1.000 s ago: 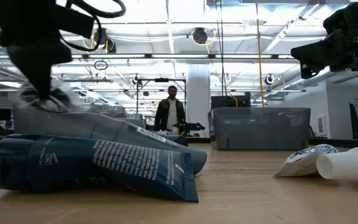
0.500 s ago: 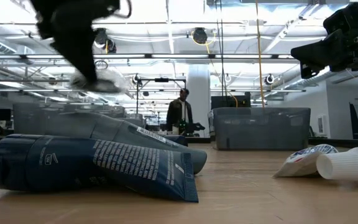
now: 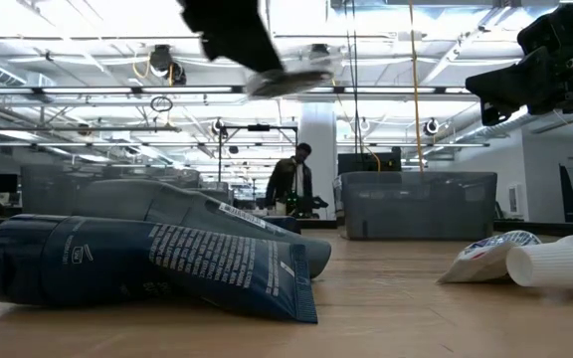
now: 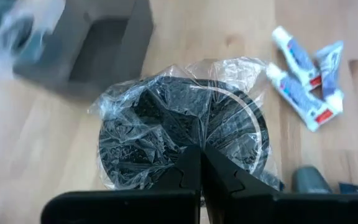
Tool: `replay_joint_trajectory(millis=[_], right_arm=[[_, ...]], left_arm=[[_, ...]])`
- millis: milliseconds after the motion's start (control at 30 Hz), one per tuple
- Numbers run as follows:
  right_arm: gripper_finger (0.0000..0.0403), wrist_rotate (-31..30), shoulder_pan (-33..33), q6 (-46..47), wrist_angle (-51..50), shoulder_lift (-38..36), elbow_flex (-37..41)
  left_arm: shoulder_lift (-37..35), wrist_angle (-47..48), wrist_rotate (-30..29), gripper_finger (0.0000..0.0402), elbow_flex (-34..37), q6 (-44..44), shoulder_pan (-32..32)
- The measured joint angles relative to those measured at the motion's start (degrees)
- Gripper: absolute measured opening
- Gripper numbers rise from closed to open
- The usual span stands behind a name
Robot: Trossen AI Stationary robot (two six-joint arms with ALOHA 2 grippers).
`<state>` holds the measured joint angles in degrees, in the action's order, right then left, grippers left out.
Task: Pick & Place Travel size toiletries
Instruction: Put the black hairbrush into the transparent bin
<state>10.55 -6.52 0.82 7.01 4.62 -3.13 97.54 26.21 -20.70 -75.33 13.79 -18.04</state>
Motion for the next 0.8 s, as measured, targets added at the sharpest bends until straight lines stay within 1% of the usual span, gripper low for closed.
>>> replay_joint_trajectory(millis=[133,300,367,400,433,500,567,633,700,800], right_arm=[[0.0004,0.0,0.0,0.0,0.0,0.0,0.0],[0.0004,0.0,0.0,0.0,0.0,0.0,0.0],[0.0004,0.0,0.0,0.0,0.0,0.0,0.0],[0.0004,0.0,0.0,0.0,0.0,0.0,0.0],[0.0004,0.0,0.0,0.0,0.4,0.0,0.0],[0.0004,0.0,0.0,1.0,2.0,0.0,0.0],[0.0004,0.1,0.0,5.4,3.1,0.0,0.0],[0.0004,-0.2,0.0,11.8,4.8,0.0,0.0],[0.0004,-1.6,0.0,16.9,7.4,0.0,0.0],[0.0004,-1.5,0.0,21.1,10.4,0.0,0.0]], left_arm=[[0.0,-5.2,5.8,0.0,0.0,-8.6,4.0],[0.0,-14.2,15.6,0.0,0.9,-15.8,10.0],[0.0,-18.0,18.2,0.0,0.9,-18.4,11.7],[0.0,-19.7,18.5,0.0,0.9,-19.8,12.3],[0.0,-21.1,18.1,0.0,0.9,-21.3,12.9],[0.0,-23.0,15.3,0.0,0.9,-24.0,14.0],[0.0,-24.4,10.9,0.0,0.9,-27.3,15.0],[0.0,-24.5,6.2,0.0,0.9,-31.5,15.8],[0.0,-23.6,1.2,0.0,0.9,-36.2,16.0],[0.0,-21.6,-5.9,0.0,0.9,-41.8,15.6]])
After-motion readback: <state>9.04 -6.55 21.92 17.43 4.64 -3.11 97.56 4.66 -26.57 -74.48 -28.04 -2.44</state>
